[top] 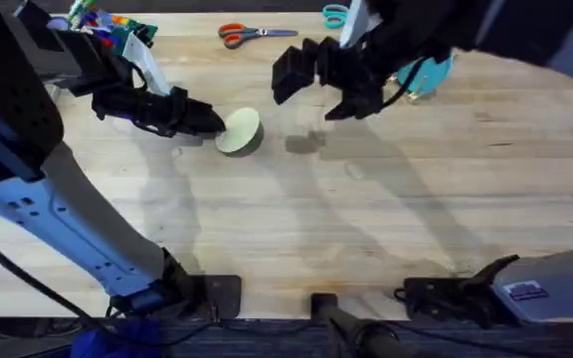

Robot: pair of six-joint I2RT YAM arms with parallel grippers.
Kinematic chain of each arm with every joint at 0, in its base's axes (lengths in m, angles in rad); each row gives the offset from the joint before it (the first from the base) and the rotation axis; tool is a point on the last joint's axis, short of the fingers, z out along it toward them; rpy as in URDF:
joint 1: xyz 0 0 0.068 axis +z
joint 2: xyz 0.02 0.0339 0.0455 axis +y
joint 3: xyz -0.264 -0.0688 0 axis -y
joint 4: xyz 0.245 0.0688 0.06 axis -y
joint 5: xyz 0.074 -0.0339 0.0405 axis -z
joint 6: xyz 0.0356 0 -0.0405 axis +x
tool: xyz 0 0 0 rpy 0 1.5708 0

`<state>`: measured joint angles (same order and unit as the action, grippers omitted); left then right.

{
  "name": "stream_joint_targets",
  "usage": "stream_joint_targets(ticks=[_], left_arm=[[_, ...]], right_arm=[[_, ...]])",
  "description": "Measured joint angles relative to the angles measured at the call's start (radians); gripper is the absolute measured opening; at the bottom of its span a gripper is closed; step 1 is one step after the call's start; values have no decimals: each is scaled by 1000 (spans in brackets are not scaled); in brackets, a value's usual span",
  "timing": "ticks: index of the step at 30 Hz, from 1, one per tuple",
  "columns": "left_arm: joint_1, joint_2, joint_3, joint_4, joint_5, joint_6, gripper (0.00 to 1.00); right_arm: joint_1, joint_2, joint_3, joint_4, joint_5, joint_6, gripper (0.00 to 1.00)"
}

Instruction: Pick up the plates from the table one by one and place each into a slot on the dish rack.

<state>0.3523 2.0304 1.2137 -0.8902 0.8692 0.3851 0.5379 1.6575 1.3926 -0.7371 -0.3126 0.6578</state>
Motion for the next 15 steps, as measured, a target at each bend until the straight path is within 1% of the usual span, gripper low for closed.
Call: stream_joint_targets(ticks=[7, 15], left_arm=[[0, 0, 0, 0, 0, 0, 42], [0, 0, 0, 0, 0, 0, 42]], right_arm=[[24, 79, 0, 23, 0, 101, 995], [55, 118, 0, 164, 0, 130, 995]])
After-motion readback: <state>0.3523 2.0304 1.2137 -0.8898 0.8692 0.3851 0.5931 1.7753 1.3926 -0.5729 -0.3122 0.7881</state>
